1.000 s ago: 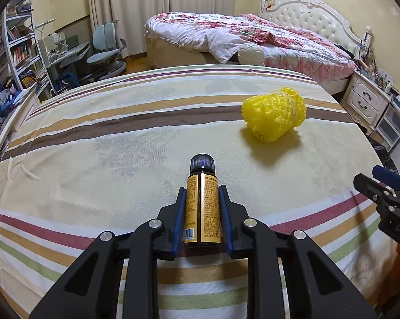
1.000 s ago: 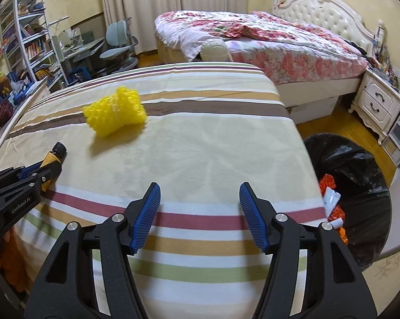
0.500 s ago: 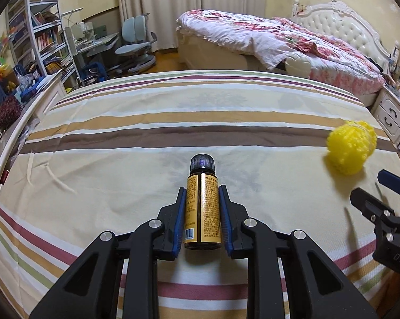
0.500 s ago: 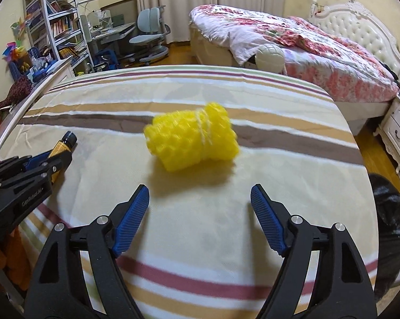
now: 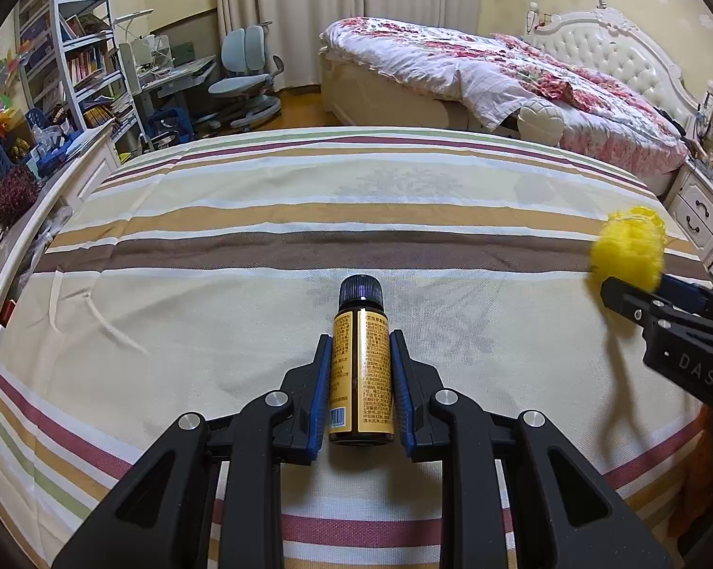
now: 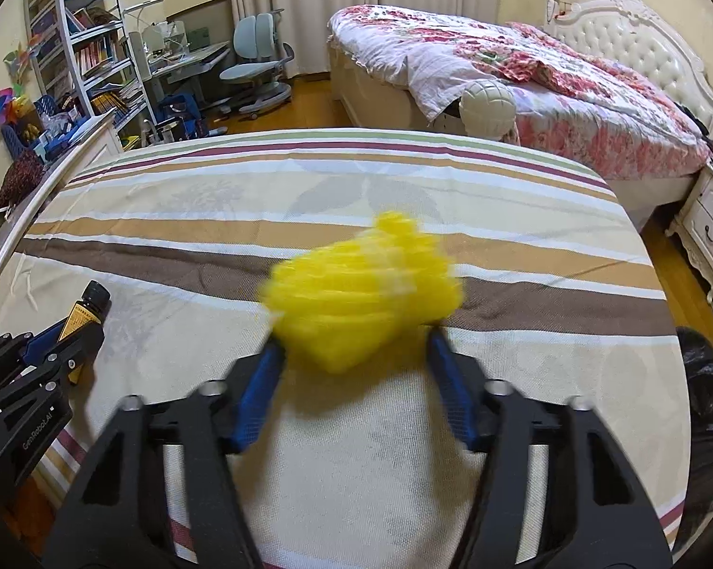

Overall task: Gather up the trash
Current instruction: 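Grasp the yellow mesh net with the right gripper while the left gripper holds the bottle, then carry the bottle and mesh net over the bin and open both grippers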

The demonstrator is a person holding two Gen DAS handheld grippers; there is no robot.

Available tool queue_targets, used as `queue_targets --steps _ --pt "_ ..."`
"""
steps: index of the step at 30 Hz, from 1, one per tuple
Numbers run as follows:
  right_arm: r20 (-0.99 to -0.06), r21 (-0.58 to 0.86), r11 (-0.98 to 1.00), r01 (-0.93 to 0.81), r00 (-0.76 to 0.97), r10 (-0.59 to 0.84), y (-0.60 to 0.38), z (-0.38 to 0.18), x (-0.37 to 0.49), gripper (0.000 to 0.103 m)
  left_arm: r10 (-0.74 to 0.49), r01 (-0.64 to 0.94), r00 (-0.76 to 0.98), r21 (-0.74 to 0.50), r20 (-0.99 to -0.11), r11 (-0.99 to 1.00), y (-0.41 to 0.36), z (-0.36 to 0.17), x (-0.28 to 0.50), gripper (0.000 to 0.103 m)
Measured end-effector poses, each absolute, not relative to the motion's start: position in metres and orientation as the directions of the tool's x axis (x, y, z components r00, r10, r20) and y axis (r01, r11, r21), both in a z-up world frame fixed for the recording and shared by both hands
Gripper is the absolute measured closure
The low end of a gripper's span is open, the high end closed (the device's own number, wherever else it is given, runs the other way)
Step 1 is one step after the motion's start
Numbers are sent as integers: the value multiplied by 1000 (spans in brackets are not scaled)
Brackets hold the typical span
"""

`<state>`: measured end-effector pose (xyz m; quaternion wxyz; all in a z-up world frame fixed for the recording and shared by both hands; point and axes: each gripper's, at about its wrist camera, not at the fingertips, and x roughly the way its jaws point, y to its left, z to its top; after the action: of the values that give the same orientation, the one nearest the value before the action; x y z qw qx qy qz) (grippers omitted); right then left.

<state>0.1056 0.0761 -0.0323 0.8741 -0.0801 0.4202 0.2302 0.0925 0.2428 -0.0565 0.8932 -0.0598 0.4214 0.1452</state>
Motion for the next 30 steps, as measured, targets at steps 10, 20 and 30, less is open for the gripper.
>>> queue_targets --steps 10,20,30 --pt "-761 51 876 -479 550 345 68 -30 94 76 206 -313 611 7 -764 950 245 -54 91 78" --pt "-732 47 888 -457 589 342 41 -24 67 80 200 -304 634 -4 -747 953 235 -50 83 78" --pt "-706 37 910 -413 633 317 0 -14 44 80 149 -247 667 -28 -730 969 204 -41 77 78"
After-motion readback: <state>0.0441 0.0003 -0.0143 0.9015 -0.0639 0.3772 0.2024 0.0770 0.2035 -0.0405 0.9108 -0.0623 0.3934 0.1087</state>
